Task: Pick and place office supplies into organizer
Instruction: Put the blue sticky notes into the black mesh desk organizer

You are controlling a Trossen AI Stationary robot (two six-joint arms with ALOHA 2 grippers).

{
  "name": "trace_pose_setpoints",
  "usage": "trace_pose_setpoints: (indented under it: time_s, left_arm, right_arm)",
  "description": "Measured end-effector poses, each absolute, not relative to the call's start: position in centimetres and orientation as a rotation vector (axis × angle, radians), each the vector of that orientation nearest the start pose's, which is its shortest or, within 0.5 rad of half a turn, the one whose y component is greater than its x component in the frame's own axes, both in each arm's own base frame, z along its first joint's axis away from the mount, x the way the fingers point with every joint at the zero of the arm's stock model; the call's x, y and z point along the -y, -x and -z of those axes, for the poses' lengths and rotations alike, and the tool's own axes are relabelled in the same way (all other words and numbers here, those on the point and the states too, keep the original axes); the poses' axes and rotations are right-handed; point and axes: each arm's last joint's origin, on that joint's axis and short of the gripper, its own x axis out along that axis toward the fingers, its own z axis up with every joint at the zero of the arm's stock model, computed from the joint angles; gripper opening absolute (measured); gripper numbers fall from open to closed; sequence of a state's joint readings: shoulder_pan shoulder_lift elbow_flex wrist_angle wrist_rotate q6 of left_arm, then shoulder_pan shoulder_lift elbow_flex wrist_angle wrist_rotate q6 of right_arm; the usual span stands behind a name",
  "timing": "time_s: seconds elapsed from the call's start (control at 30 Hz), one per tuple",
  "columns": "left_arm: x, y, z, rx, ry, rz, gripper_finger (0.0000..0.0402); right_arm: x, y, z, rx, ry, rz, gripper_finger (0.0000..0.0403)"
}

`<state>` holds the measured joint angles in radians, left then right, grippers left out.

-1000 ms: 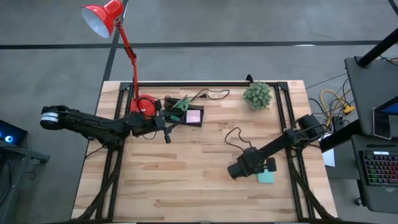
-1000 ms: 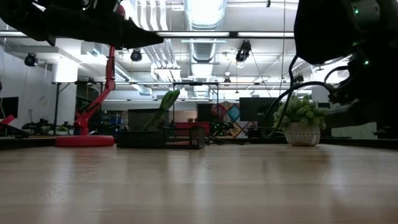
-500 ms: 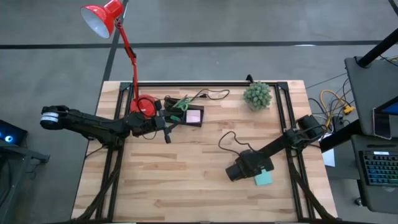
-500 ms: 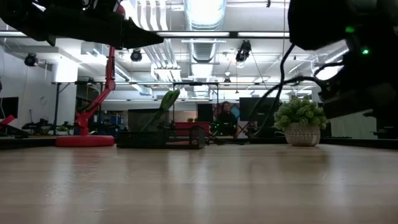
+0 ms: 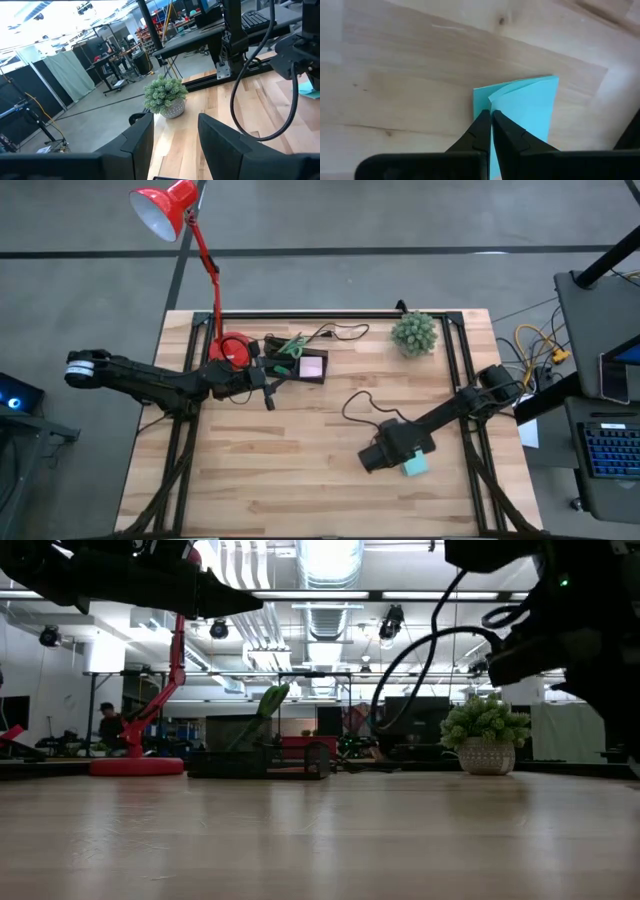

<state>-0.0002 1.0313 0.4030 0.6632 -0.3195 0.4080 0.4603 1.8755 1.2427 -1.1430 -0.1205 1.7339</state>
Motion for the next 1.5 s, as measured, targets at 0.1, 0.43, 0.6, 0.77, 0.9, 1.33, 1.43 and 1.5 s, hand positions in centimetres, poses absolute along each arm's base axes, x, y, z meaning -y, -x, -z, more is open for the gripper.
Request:
trace_pose_setpoints:
  time_s: [0.1, 0.43, 0.6, 0.77, 0.9, 1.33, 1.43, 1.5]
  left_arm:
    - [-0.9, -21.3, -23.8, -0.031, -0.399, -0.322, 0.0141]
    - [-0.9, -21.2, -23.8, -0.029, -0.394, -0.330, 0.0141]
    - [-0.9, -21.1, -24.1, -0.016, -0.387, -0.333, 0.0141]
    - [-0.9, -21.0, -24.1, -0.014, -0.384, -0.333, 0.0141]
    - [-0.9, -21.0, -24.1, -0.014, -0.384, -0.334, 0.0141]
    - [-0.9, -21.0, -24.1, -0.013, -0.386, -0.336, 0.0141]
    - [-0.9, -21.0, -24.1, -0.013, -0.387, -0.336, 0.0141]
    - [-0.9, -21.0, -24.1, -0.013, -0.387, -0.337, 0.0141]
  right_arm:
    - [-14.3, -28.2, -17.0, -1.525, -0.897, 1.109, 0.0008]
    - [-14.4, -29.4, -20.0, -1.448, -0.778, 1.045, 0.0008]
    - [-14.1, -30.1, -21.1, -1.379, -0.717, 1.002, 0.0008]
    - [-13.3, -31.0, -21.9, -1.344, -0.660, 0.952, 0.0008]
    - [-12.4, -31.6, -22.3, -1.332, -0.621, 0.922, 0.0008]
    - [-10.6, -33.0, -23.6, -1.296, -0.549, 0.851, 0.0008]
    - [-10.4, -33.3, -24.1, -1.285, -0.549, 0.836, 0.0008]
    - [-10.3, -33.4, -24.3, -1.269, -0.539, 0.835, 0.0008]
